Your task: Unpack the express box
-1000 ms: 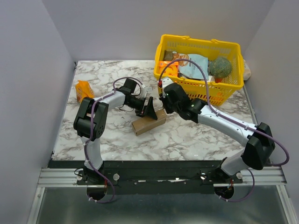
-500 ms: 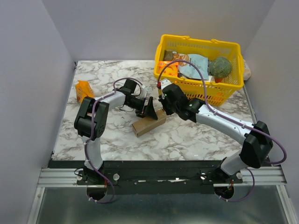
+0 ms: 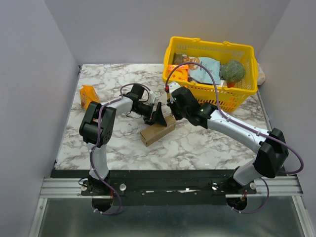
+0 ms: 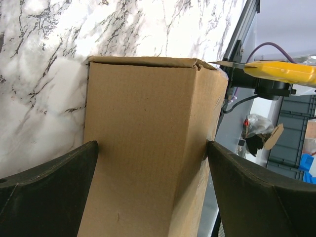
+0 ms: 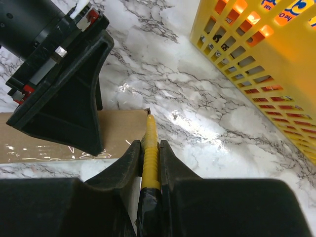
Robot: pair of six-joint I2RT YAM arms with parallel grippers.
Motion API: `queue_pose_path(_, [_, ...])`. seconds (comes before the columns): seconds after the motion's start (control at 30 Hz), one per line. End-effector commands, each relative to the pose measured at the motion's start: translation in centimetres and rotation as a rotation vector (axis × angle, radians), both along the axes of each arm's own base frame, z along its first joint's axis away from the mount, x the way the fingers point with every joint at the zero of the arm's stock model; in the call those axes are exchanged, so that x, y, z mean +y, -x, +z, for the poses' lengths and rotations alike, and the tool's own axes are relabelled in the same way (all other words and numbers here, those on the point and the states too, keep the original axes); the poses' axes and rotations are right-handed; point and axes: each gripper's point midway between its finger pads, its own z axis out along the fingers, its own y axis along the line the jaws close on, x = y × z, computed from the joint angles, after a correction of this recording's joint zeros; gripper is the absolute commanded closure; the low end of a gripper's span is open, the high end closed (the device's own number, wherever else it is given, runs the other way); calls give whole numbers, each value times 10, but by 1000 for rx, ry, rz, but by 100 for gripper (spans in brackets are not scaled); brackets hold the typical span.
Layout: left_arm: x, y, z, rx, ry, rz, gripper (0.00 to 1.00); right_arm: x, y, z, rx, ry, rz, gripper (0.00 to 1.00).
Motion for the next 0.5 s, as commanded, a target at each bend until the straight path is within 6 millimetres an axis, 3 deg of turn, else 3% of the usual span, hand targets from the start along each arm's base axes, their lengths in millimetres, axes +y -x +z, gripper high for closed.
queue_pose_path(0.0, [17, -2, -57, -18, -182, 27, 2, 12, -10, 20, -67, -37, 27, 100])
queue_pose_path(0.47, [18, -2, -59, -14, -186, 25, 2, 14, -4, 7, -34, -21, 70, 100])
